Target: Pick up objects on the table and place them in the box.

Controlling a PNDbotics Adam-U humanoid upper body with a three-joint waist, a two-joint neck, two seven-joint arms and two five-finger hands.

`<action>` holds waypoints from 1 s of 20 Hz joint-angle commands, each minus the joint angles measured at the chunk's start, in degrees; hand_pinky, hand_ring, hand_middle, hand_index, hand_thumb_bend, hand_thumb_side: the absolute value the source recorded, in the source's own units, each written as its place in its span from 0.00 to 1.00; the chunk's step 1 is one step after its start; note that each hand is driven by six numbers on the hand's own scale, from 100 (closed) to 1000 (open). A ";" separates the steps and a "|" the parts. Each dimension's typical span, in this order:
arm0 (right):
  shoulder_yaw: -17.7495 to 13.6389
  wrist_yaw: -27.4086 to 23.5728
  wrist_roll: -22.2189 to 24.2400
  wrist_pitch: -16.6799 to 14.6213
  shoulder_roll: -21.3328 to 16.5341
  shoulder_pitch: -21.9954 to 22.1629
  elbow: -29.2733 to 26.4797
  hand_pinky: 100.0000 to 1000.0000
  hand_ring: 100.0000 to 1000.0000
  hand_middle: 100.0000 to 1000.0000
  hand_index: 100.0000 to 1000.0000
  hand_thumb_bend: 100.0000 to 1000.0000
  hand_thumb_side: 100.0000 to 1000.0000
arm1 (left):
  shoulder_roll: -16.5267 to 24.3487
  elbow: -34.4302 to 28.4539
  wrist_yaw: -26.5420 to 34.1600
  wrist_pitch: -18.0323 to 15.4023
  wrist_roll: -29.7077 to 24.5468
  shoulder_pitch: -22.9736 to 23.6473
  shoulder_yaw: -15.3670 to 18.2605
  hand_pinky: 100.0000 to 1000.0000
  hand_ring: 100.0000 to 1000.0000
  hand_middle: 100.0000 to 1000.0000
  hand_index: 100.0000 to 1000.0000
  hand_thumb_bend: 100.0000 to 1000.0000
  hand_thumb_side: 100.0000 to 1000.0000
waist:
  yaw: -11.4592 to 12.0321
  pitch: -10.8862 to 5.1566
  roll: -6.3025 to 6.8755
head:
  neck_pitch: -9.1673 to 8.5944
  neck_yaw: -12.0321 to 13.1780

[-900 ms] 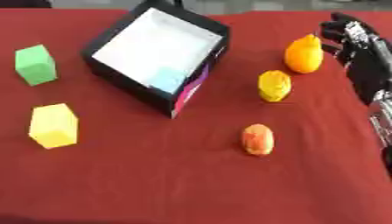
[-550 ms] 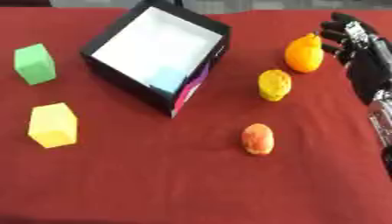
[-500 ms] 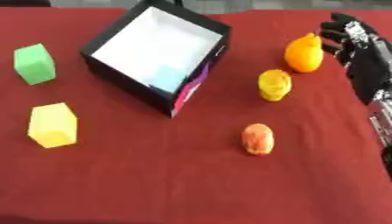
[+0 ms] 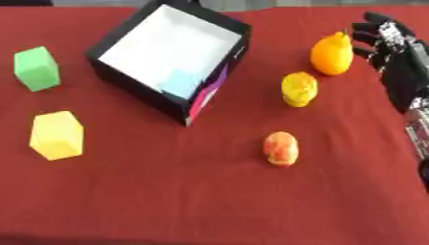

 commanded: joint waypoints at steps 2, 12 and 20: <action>-0.07 0.50 0.35 -0.05 -2.40 -0.44 -0.85 0.90 0.91 0.80 0.89 0.00 0.69 | 5.08 8.72 -10.52 -1.21 -18.67 -7.37 -5.11 0.86 0.82 0.75 0.85 0.52 0.40 | 0.04 -1.62 0.21 | 0.65 0.33; 0.22 0.94 0.58 0.24 -2.10 -0.18 -0.47 0.90 0.91 0.80 0.89 0.00 0.70 | -1.59 26.29 -39.37 -14.23 -44.18 -19.96 -9.69 0.93 0.88 0.75 0.84 0.72 0.00 | 0.06 -1.87 0.36 | 1.41 0.79; 0.46 1.33 0.78 0.56 -1.42 -0.42 -0.23 0.90 0.91 0.80 0.89 0.00 0.70 | -6.68 33.59 -45.24 -18.12 -43.90 -23.21 -8.19 0.93 0.87 0.75 0.83 0.70 0.00 | 0.00 -1.59 0.08 | 1.28 1.59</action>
